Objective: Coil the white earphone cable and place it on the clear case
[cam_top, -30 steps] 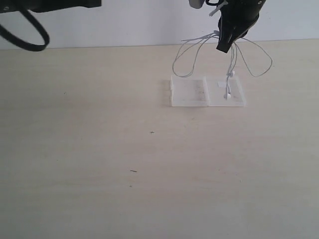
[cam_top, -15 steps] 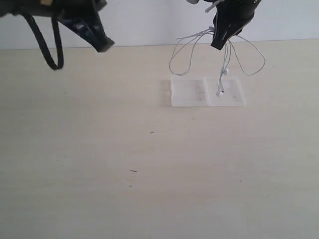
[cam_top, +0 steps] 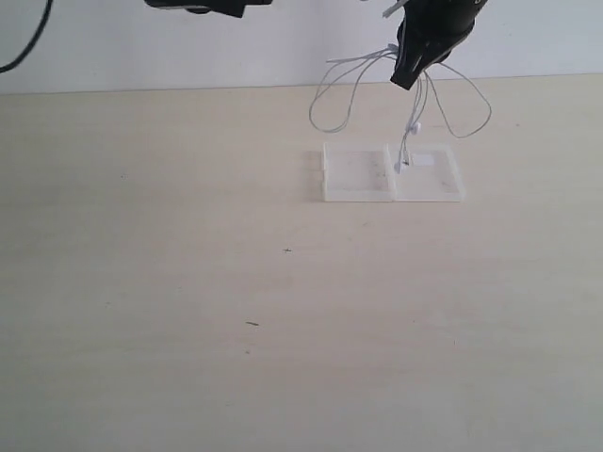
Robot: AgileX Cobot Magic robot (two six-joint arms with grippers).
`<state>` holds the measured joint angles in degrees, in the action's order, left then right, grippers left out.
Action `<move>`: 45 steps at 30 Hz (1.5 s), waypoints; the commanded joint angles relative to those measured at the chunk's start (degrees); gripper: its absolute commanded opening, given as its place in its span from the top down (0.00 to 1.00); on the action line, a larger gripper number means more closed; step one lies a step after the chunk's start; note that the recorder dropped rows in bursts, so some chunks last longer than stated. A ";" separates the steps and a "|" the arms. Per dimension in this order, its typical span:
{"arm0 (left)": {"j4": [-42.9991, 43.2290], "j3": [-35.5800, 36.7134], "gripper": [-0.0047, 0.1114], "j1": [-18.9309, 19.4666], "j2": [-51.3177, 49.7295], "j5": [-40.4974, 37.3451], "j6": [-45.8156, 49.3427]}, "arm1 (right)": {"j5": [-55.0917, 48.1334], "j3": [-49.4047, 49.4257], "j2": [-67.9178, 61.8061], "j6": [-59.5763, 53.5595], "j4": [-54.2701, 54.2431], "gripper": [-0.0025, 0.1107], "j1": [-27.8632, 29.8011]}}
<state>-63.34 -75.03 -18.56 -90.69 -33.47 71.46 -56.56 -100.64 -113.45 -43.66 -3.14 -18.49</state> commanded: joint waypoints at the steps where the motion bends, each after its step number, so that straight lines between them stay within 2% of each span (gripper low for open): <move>1: -17.49 -0.33 0.96 -1.09 -5.31 3.53 17.26 | 0.35 -0.37 0.62 0.17 -1.08 0.98 0.30; 7: -31.40 -0.33 0.96 -3.39 -12.24 2.22 37.72 | 1.52 -0.37 0.40 -2.21 -1.08 0.98 0.30; 8: -36.61 -0.33 0.96 -4.00 -14.20 1.71 43.49 | 1.96 -0.37 0.03 -2.21 -1.08 0.98 0.30; 12: -36.61 -1.80 0.96 -4.69 -17.23 0.86 45.03 | 2.06 -0.37 -1.29 -2.21 -1.08 0.98 0.30; 17: -34.73 -7.78 0.96 -4.69 -21.98 -0.88 48.71 | 2.28 -0.37 -2.39 -2.21 -1.22 0.98 0.30; 19: -27.26 -10.00 0.96 -4.69 -22.79 0.74 48.22 | 2.28 -0.37 -2.39 -2.21 -1.22 0.98 0.30; 20: -28.89 -10.26 0.96 -4.69 -22.79 3.28 47.67 | 2.28 -0.37 -2.38 -2.32 -1.22 0.98 0.30; 21: -34.70 -10.26 0.96 -4.69 -22.79 8.21 47.29 | 2.58 -0.37 -2.38 -2.31 -1.32 0.98 0.30; 23: -36.61 -10.26 0.96 -4.69 -23.30 14.74 45.28 | 3.26 -0.37 -2.38 -2.31 -1.21 0.98 0.30; 29: -36.61 -10.82 0.96 -4.81 -27.21 9.43 40.08 | 3.90 -0.37 -2.38 -2.14 -2.09 0.98 0.30; 45: -36.61 -19.07 0.96 -6.48 -36.01 6.50 33.97 | 6.01 -0.37 -2.38 -2.66 -5.62 0.98 0.30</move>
<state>-99.87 -92.79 -23.98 -125.15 -26.37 105.99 -51.88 -100.64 -116.03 -45.61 -7.17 -17.97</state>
